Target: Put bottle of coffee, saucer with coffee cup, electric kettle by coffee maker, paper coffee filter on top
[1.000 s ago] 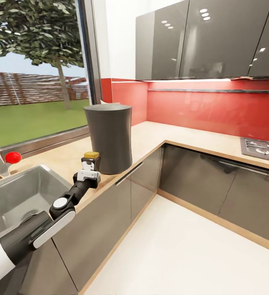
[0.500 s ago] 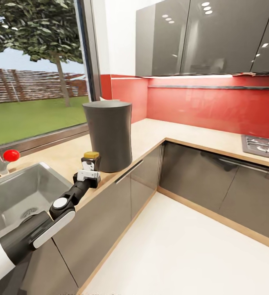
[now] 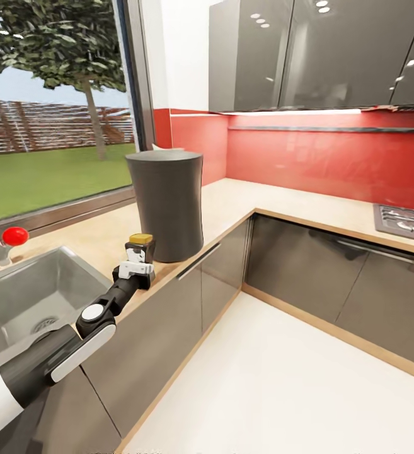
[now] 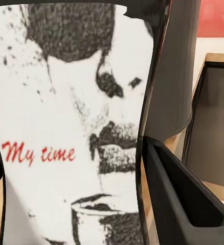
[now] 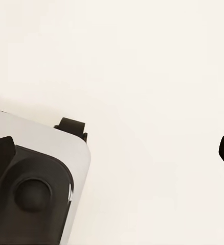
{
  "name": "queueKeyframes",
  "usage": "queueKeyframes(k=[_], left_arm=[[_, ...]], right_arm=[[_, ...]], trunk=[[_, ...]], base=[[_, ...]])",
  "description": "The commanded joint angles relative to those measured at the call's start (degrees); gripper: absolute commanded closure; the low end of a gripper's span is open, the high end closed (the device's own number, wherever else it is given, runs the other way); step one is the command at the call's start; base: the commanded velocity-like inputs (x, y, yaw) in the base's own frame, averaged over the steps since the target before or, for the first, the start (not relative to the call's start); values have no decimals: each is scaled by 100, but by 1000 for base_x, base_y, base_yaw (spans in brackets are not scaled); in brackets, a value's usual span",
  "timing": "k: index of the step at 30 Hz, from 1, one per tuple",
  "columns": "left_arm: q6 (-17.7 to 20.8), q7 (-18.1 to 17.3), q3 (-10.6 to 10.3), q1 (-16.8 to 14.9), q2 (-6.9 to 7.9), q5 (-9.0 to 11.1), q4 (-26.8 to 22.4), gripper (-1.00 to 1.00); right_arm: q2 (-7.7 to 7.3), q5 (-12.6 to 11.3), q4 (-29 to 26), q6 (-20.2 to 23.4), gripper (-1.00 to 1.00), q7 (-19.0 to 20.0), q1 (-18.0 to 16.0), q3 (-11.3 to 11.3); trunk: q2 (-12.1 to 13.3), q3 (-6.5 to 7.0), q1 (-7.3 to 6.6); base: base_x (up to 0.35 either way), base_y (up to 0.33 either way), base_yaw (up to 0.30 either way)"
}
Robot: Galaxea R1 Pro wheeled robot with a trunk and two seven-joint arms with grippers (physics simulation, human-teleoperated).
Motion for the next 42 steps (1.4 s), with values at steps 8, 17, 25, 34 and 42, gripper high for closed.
queueKeyframes(k=[8, 17, 25, 34, 42], left_arm=[[23, 42, -18, -10, 5, 5, -10, 100], [23, 42, -18, -10, 5, 5, -8, 100], [31, 42, -18, -10, 5, 5, -2, 100], [27, 42, -18, -10, 5, 5, -3, 100], [27, 42, -18, -10, 5, 5, -2, 100]], right_arm=[[-1, -2, 15, -31, -100, 1, -7, 24], [-1, 2, 15, -26, -100, 1, -7, 24], [-1, -2, 15, -30, -100, 1, -7, 24], [-1, 2, 15, -27, -100, 1, -7, 24], [-1, -2, 15, -31, -100, 1, -7, 24]], trunk=[[-4, -43, 0], [-4, -45, 0], [-4, -45, 0], [-4, -45, 0], [-245, -153, 132]], base=[[18, 0, 0], [89, 18, 0], [35, 29, 0], [0, 0, 0], [0, 0, 0]])
